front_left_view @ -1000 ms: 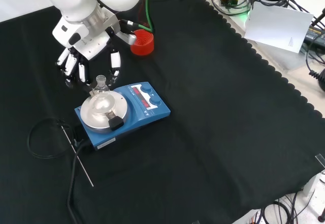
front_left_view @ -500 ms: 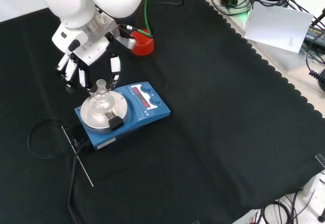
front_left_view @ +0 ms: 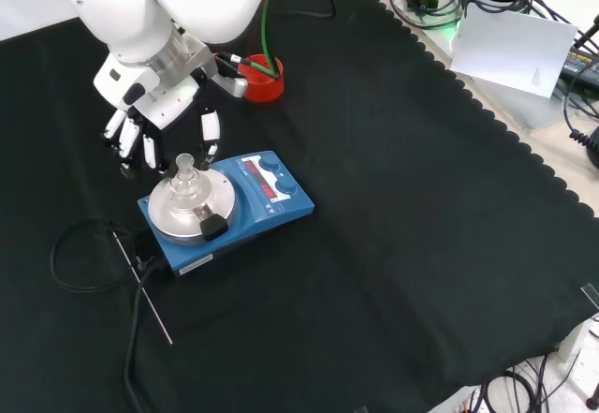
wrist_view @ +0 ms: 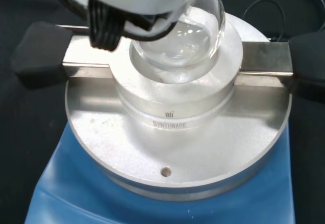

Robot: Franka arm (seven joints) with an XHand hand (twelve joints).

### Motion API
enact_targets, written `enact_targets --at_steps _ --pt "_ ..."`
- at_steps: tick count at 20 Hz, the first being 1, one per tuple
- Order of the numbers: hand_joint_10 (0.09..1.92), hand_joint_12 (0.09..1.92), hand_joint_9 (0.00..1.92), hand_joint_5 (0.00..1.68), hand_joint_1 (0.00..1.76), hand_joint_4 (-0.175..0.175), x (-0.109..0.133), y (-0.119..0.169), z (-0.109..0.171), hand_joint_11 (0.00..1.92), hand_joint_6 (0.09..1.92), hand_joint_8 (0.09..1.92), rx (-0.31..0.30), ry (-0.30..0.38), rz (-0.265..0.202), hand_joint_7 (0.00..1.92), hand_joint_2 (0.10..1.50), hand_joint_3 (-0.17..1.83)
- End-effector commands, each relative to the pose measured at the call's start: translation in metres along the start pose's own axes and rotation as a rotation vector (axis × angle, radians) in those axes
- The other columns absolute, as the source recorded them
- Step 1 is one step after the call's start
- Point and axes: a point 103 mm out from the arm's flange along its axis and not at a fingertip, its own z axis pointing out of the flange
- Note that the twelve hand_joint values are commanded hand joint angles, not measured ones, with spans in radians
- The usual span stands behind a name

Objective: Place the round-bottom flask on the heater.

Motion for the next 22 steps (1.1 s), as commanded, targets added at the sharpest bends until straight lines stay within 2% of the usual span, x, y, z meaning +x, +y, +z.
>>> enact_targets --at_steps 1,8,10,12,13,14,17,22 --pt "0.63 1.37 0.62 1.17 1.11 0.141 -0.0007 0.0019 0.0042 0.28 0.93 0.71 0.007 0.01 -0.006 0.45 0.62 0.82" --pt "0.63 1.37 0.62 1.17 1.11 0.142 -0.0012 0.0049 0.0069 0.28 0.93 0.71 0.014 0.018 -0.015 0.45 0.62 0.82" --pt "0.64 1.37 0.61 1.13 1.09 0.145 -0.0026 0.0053 0.0085 0.26 0.92 0.72 0.024 0.035 -0.017 0.42 0.72 0.66" --pt "0.66 1.38 0.55 0.95 1.02 0.027 -0.0035 0.0049 0.0096 0.21 0.85 0.73 0.034 0.043 -0.016 0.36 0.69 0.63" --pt "0.67 1.39 0.52 0.85 1.0 -0.006 -0.0039 0.0045 0.0098 0.19 0.84 0.73 0.04 0.045 -0.014 0.33 0.67 0.66" --pt "0.68 1.39 0.5 0.79 0.99 -0.023 -0.0043 0.0039 0.0098 0.17 0.84 0.74 0.044 0.045 -0.012 0.31 0.65 0.67" --pt "0.68 1.4 0.44 0.61 0.95 -0.031 -0.0049 0.0022 0.0098 0.14 0.79 0.73 0.049 0.041 -0.007 0.25 0.61 0.68" --pt "0.7 1.41 0.41 0.53 0.94 -0.028 -0.0028 -0.0012 0.0083 0.1 0.75 0.73 0.036 0.041 -0.011 0.22 0.6 0.67"
